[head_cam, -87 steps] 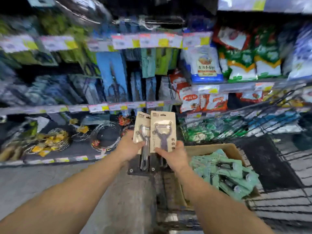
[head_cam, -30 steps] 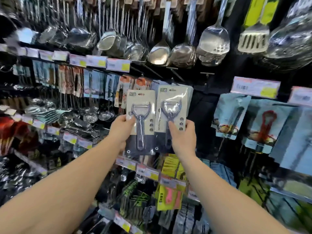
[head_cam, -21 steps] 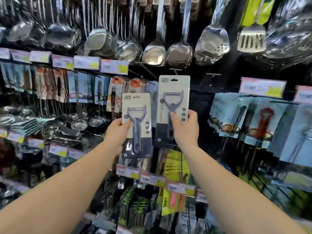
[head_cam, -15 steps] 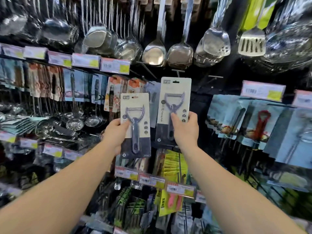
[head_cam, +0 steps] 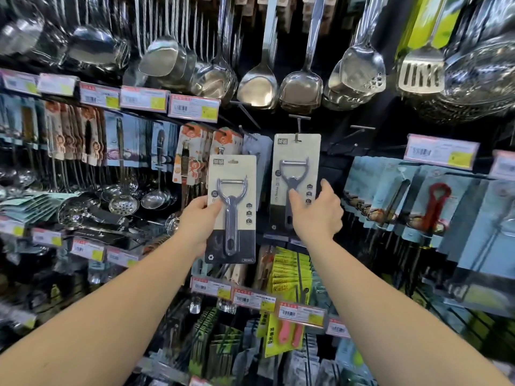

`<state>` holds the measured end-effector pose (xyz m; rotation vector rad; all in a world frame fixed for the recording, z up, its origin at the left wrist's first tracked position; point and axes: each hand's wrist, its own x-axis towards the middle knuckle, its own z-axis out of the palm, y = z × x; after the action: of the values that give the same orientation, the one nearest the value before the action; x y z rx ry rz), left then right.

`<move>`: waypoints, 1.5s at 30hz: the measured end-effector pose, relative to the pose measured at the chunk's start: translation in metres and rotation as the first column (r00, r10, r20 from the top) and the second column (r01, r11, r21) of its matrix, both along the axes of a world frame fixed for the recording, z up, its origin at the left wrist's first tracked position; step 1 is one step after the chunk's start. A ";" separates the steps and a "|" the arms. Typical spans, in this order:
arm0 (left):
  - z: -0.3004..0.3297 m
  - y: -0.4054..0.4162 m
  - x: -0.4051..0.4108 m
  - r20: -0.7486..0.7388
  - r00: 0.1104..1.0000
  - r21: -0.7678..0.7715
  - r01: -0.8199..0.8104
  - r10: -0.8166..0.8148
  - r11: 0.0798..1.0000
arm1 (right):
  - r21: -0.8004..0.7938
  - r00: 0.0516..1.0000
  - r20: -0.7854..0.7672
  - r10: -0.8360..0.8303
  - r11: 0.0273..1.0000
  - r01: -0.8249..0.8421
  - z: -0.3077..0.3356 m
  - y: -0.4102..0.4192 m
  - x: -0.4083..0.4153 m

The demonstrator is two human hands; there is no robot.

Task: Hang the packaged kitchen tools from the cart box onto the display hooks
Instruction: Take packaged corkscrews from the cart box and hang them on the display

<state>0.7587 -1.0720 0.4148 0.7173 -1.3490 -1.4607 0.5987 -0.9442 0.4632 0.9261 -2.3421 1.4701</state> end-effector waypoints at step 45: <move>-0.024 0.174 -0.185 0.670 0.710 -0.565 0.297 0.218 0.769 | 0.131 0.982 0.189 -0.008 0.991 -0.017 -0.095 0.166 -0.114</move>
<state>0.5738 -0.8980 0.3912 0.8070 -2.3271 -0.6067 0.4847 -0.7785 0.3683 0.8568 -2.6028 1.4790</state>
